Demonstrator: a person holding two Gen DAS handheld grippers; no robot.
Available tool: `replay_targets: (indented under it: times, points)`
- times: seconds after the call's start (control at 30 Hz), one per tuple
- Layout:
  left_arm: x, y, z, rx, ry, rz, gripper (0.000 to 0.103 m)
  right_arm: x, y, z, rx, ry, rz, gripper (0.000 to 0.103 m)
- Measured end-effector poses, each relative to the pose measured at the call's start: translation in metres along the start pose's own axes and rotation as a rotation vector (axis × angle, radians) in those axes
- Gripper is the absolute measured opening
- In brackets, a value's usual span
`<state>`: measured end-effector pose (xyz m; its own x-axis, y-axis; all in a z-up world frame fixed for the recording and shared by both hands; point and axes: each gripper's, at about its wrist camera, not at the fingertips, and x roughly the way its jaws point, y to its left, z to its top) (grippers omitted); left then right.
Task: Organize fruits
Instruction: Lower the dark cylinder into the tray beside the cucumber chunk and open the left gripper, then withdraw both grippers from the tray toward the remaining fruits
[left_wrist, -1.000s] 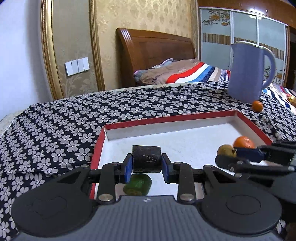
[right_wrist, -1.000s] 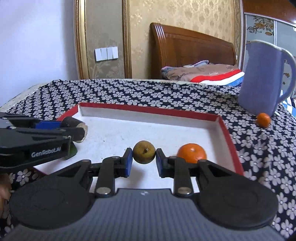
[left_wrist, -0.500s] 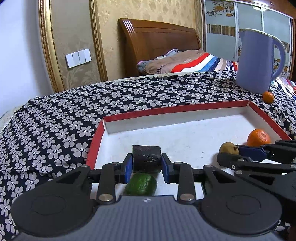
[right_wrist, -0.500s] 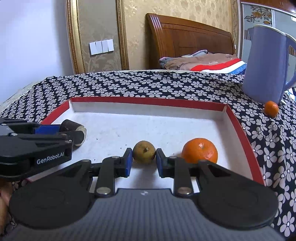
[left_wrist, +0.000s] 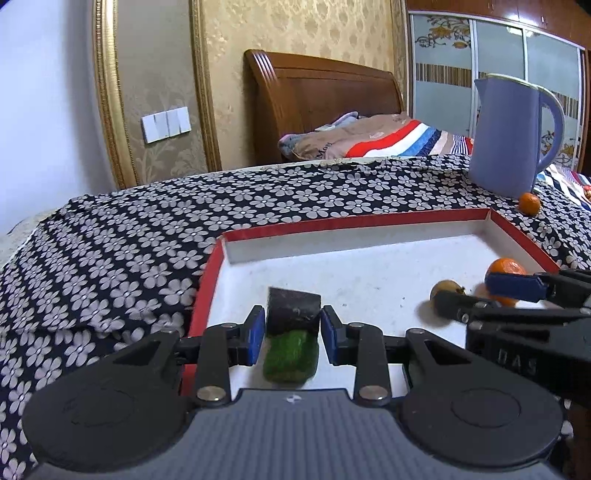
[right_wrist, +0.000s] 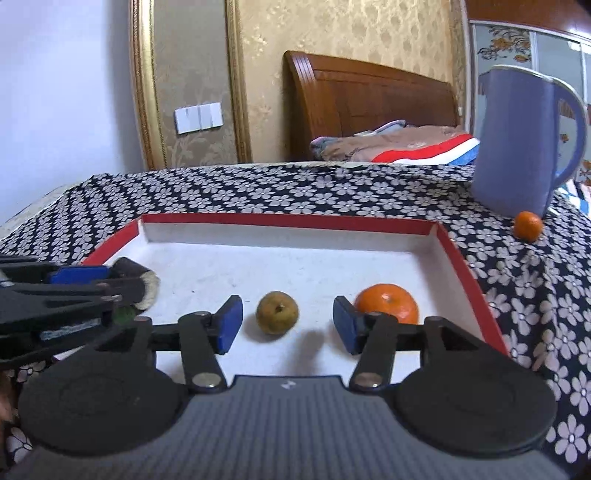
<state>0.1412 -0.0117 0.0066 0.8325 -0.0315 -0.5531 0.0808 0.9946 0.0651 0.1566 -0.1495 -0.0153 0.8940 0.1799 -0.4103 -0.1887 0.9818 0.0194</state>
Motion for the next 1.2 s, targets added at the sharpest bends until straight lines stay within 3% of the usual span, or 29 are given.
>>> replay_targets:
  times: [0.2,0.3,0.37,0.4,0.43,0.6,0.8,1.03,1.2]
  points:
    - [-0.036,0.025,-0.019,-0.081,-0.028,-0.060,0.032,-0.017,-0.014,-0.005,0.080,-0.048,0.009,0.052]
    - [-0.057,0.038,-0.036,-0.112,-0.033,-0.086,0.032,-0.031,-0.021,-0.014,0.115,-0.055,0.015,0.059]
    - [-0.070,0.043,-0.050,-0.099,-0.046,-0.084,0.041,-0.045,-0.023,-0.022,0.122,-0.074,0.022,0.065]
    - [-0.075,0.045,-0.054,-0.098,-0.045,-0.078,0.054,-0.051,-0.024,-0.026,0.118,-0.080,0.022,0.066]
    - [-0.079,0.048,-0.059,-0.099,-0.047,-0.079,0.060,-0.057,-0.025,-0.029,0.113,-0.084,0.025,0.066]
    - [-0.091,0.049,-0.068,-0.090,-0.073,-0.107,0.060,-0.086,-0.033,-0.044,0.134,-0.120,0.043,0.066]
    - [-0.086,0.031,-0.074,-0.003,-0.022,-0.097,0.060,-0.104,-0.048,-0.057,0.202,-0.140,0.061,0.073]
    - [-0.086,0.025,-0.085,0.070,0.028,-0.101,0.060,-0.094,-0.055,-0.059,0.235,-0.084,0.099,0.074]
    - [-0.098,0.013,-0.085,0.113,-0.019,-0.123,0.059,-0.094,-0.058,-0.061,0.258,-0.087,0.101,0.074]
